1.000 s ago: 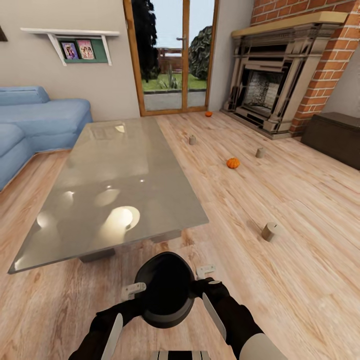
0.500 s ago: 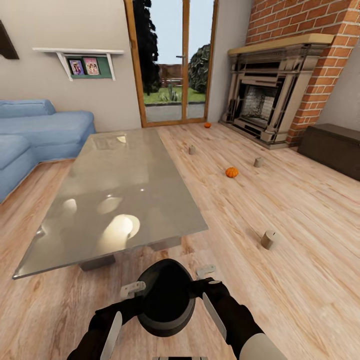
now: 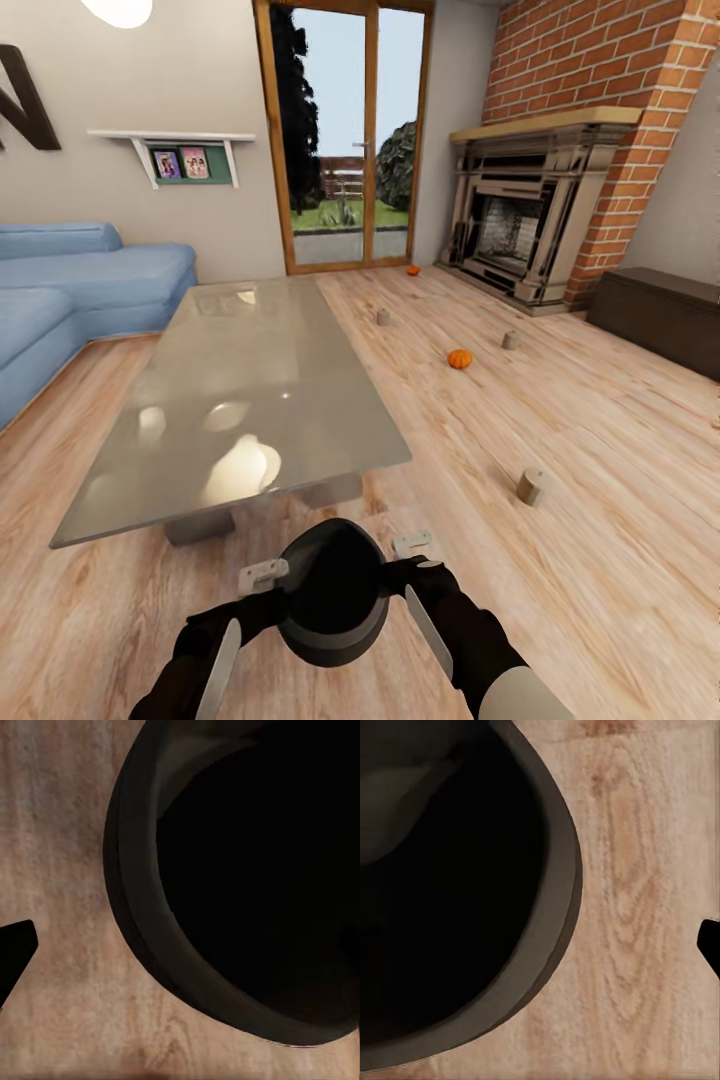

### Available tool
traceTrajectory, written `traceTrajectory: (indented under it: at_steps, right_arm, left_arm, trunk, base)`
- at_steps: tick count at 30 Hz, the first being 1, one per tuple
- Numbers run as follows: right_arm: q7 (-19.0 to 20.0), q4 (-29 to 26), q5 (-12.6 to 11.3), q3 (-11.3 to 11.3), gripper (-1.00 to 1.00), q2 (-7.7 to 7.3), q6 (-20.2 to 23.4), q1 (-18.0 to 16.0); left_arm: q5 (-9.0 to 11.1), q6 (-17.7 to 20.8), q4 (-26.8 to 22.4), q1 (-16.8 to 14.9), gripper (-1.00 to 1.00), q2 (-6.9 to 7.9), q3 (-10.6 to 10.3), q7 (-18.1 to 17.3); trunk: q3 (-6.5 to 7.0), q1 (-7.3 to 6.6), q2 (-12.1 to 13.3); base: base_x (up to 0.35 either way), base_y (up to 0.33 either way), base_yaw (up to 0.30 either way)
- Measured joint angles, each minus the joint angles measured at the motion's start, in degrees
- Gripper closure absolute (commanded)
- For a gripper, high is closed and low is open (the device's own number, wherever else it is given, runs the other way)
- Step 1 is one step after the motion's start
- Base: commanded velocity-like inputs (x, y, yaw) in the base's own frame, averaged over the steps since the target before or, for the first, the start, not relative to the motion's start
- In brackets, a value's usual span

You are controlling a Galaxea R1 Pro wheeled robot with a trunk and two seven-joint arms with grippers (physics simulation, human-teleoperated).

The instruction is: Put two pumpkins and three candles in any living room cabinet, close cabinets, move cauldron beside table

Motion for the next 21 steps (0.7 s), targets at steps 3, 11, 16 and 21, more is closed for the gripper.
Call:
traceTrajectory:
  at_steps: [3, 11, 16, 21]
  right_arm:
    - [0.0, 0.0, 0.0, 0.0, -1.00, 0.00, 0.0, 0.0]
    - [0.4, 0.0, 0.0, 0.0, -1.00, 0.00, -0.1, 0.0]
    - [0.8, 0.2, -0.3, -0.3, -1.00, 0.00, -0.5, 0.3]
    - [1.0, 1.2, 0.2, -0.4, -1.00, 0.00, -1.4, 0.6]
  left_arm:
    - [0.0, 0.0, -0.6, 0.0, -1.00, 0.06, 0.4, 0.0]
    - [0.1, 1.2, -1.0, 0.0, -1.00, 0.02, 3.2, -0.1]
    - [-0.3, 1.1, -0.7, 0.3, -1.00, 0.36, 3.6, 0.2]
    - [0.3, 0.2, 0.9, 1.1, -1.00, 0.84, 3.9, 0.5]
  trunk:
    - [0.66, -0.08, 0.0]
    - [2.44, -0.28, 0.1]
    - [3.32, -0.39, 0.2]
    - [3.32, -0.39, 0.2]
  base:
    - [-0.226, 0.000, 0.000]
    - [-0.133, 0.000, 0.000]
    - [-0.014, 0.000, 0.000]
    - [0.000, 0.000, 0.000]
